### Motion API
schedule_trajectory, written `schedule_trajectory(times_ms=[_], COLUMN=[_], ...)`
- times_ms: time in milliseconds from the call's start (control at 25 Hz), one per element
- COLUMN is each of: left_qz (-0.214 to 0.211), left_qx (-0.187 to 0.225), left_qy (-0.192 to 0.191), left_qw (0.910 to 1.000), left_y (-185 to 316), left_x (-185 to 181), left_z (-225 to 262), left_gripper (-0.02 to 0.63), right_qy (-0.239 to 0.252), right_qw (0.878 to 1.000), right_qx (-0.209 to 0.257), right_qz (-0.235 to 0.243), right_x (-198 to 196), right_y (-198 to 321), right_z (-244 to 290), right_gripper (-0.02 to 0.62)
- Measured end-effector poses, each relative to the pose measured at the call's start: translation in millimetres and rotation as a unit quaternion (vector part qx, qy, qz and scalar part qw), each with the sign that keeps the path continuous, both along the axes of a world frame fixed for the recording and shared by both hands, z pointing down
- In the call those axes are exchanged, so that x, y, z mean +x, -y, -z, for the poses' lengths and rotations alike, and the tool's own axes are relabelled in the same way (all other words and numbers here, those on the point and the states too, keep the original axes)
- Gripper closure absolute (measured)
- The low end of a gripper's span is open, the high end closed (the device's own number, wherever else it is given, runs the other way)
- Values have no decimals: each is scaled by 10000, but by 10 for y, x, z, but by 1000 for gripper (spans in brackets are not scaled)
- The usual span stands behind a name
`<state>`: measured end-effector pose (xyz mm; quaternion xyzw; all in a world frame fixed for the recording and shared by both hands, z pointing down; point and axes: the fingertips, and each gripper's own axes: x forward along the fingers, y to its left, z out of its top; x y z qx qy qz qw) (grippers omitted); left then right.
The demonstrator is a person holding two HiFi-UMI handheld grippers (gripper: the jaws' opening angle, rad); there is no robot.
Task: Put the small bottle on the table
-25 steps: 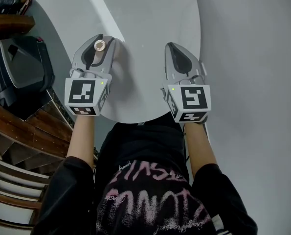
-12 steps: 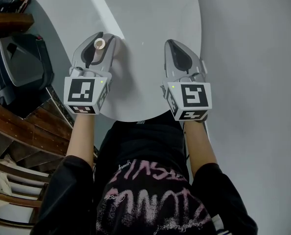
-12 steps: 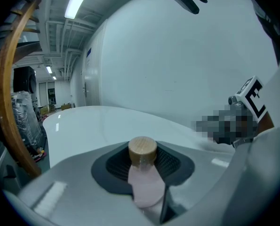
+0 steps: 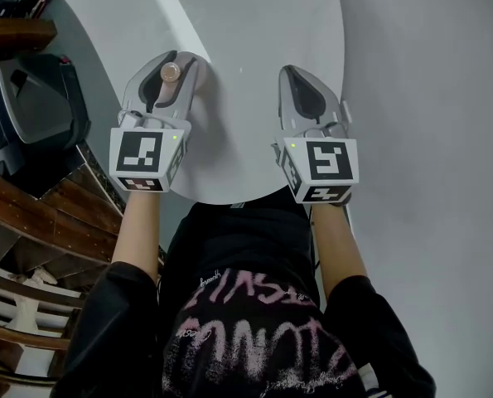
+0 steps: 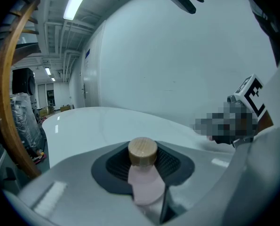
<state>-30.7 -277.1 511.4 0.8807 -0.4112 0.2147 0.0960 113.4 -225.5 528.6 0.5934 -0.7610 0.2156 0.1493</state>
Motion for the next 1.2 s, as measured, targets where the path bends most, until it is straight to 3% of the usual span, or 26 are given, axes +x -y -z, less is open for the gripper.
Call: schedule_trajectory(times_ms=[1200], left_qz=[-220], left_qx=[220], left_qy=[133], left_qw=[9994], left_y=[20], left_x=[0], left_z=[90], left_gripper=[466], right_qy=[2], right_qw=[9998], right_qx=[100], right_qz=[-156], right_x=[39], right_y=[0], right_z=[97], right_gripper=[584])
